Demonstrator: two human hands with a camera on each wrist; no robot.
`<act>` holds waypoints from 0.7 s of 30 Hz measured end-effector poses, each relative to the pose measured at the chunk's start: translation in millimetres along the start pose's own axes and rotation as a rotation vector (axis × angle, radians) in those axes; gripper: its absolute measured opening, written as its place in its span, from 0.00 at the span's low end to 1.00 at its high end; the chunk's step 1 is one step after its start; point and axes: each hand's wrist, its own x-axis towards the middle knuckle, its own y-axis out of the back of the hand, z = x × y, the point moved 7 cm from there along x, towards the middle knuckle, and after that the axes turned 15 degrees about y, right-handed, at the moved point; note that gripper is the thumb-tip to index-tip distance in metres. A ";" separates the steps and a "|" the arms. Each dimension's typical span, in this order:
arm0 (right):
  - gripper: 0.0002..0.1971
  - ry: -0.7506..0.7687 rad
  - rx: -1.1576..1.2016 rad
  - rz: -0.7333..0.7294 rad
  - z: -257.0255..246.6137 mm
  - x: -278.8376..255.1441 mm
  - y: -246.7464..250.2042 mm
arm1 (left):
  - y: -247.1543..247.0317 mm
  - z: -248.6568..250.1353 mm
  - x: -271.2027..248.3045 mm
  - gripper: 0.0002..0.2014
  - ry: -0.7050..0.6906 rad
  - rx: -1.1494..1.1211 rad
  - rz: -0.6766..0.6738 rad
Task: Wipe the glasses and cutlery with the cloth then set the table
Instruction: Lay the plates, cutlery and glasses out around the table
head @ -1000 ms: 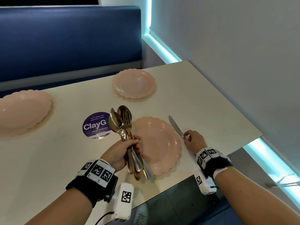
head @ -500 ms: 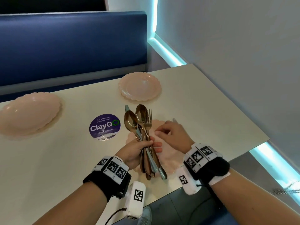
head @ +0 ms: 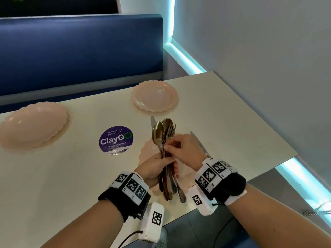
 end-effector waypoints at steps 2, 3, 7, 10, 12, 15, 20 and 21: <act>0.06 -0.057 -0.015 -0.010 3.5 2.4 1.3 | -4.1 -0.5 0.6 0.07 -0.009 0.032 0.000; 0.06 -0.084 -0.026 -0.013 4.6 3.3 3.9 | -5.1 -1.1 1.4 0.05 -0.013 0.039 0.004; 0.09 -0.084 -0.041 -0.074 1.5 4.3 6.2 | -5.1 -2.2 4.4 0.05 -0.037 0.048 0.027; 0.11 -0.064 -0.045 -0.043 -0.9 1.9 4.1 | -7.4 3.4 2.9 0.09 -0.074 0.070 0.046; 0.10 -0.059 -0.050 -0.017 -3.8 1.4 6.7 | -9.0 7.3 2.9 0.10 -0.095 0.092 0.064; 0.09 -0.058 0.015 0.049 -7.6 1.5 12.4 | -9.9 10.1 5.3 0.12 -0.117 0.119 0.091; 0.15 -0.067 0.006 0.060 -13.2 1.6 15.3 | -13.4 10.5 4.9 0.10 -0.111 0.201 0.133; 0.14 -0.069 -0.007 0.061 -14.8 1.5 16.0 | -14.4 11.2 4.3 0.10 -0.112 0.211 0.140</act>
